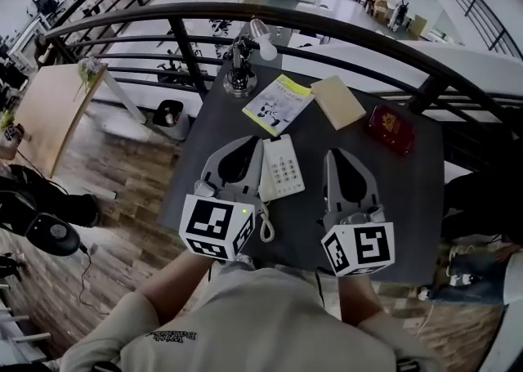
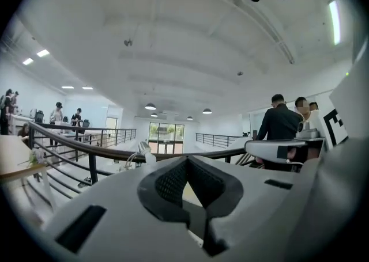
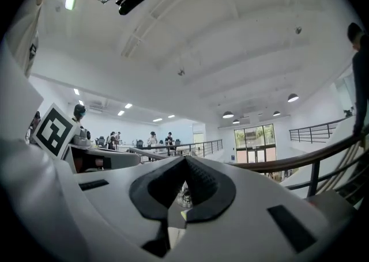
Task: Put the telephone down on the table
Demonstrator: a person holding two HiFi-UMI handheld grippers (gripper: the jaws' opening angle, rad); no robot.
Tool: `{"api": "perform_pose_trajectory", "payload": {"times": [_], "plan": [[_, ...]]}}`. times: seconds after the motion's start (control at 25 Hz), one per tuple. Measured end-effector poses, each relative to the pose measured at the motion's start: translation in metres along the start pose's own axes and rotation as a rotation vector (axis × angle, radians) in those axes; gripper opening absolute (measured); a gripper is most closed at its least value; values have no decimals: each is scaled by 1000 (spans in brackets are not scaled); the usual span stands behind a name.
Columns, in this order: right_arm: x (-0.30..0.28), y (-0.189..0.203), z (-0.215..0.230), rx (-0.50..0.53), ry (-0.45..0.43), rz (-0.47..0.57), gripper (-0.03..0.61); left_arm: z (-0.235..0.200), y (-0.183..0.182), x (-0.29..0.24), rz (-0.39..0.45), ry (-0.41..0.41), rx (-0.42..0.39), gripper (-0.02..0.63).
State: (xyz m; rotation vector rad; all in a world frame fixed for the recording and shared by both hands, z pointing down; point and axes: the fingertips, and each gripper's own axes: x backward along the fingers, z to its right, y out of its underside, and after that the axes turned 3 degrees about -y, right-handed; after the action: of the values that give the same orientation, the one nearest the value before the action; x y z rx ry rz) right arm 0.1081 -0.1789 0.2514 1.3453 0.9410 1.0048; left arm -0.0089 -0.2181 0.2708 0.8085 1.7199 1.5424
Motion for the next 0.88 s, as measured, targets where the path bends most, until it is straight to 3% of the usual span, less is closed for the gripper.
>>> {"api": "perform_pose_trajectory", "payload": {"times": [0.24, 0.52, 0.88], "plan": [[24, -21, -10, 44, 24, 110, 2, 14, -20, 21, 95, 28, -60, 5], [42, 7, -15, 53, 39, 34, 2, 17, 0, 37, 122, 17, -83, 5], [50, 18, -26, 78, 27, -4, 2, 9, 20, 49, 83, -4, -97, 5]]}}
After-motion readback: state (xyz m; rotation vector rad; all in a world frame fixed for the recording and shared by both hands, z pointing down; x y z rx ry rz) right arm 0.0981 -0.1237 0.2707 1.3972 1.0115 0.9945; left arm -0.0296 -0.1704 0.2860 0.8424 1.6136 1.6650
